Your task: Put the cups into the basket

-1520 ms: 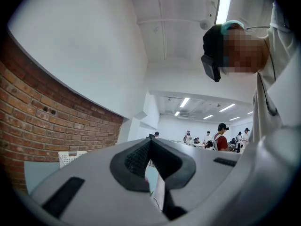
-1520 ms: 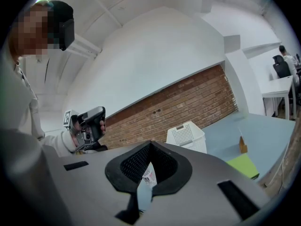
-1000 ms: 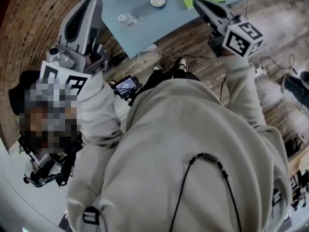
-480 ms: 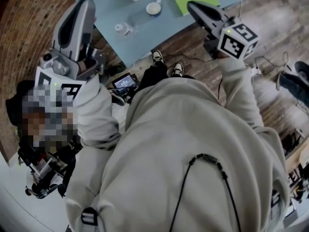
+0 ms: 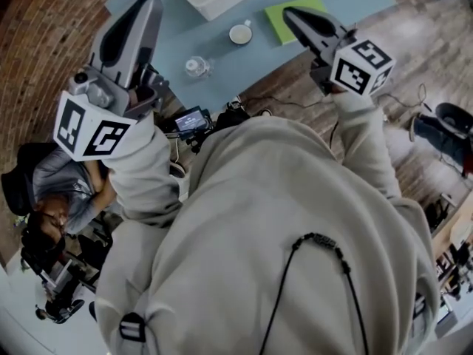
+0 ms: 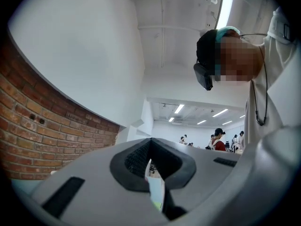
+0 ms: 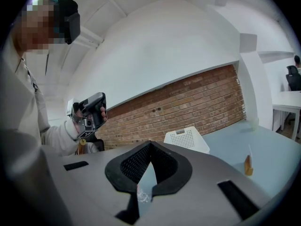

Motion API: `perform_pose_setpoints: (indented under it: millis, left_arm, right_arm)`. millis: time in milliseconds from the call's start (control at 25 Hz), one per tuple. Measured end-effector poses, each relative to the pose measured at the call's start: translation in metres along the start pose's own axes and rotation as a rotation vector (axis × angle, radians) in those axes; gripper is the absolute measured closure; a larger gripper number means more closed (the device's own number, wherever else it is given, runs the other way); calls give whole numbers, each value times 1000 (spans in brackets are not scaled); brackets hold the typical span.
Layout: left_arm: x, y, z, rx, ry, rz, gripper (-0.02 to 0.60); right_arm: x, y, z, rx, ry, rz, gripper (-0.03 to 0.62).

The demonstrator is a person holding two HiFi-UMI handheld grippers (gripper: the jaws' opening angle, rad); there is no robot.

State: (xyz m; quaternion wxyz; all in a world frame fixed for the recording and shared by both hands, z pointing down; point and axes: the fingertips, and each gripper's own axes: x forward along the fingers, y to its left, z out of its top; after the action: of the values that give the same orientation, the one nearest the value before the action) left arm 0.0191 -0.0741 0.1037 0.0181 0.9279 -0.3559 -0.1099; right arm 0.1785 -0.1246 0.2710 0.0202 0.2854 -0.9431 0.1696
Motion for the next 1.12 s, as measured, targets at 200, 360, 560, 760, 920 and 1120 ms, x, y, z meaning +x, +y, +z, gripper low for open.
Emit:
perform_pose_setpoints:
  millis: [200,360,560,760,920,1120]
  left_arm:
    - [-17,48,-12,-51,13,-16,583]
    - [-30,76,-24,-93,29,-15,583]
    - [-41,97,-37,-129,58,-10,583]
    - [-41,106,-45,-160,64,-11,583]
    - [-40,115,-56,-172,85,6,583]
    - [-27,125,-72,-183,135,40,583]
  right_arm:
    - [50,-3,-1,-13,53,4,582]
    - [73,-3,-6,-41,109,-2,582]
    - [92,-6,-16,-49,167,-20,582]
    - [102,-12,-35,-44,236,-33,580]
    - [115,-6,-48,-31,296,51,580]
    - [132,-19,-51,-58,335,89,580]
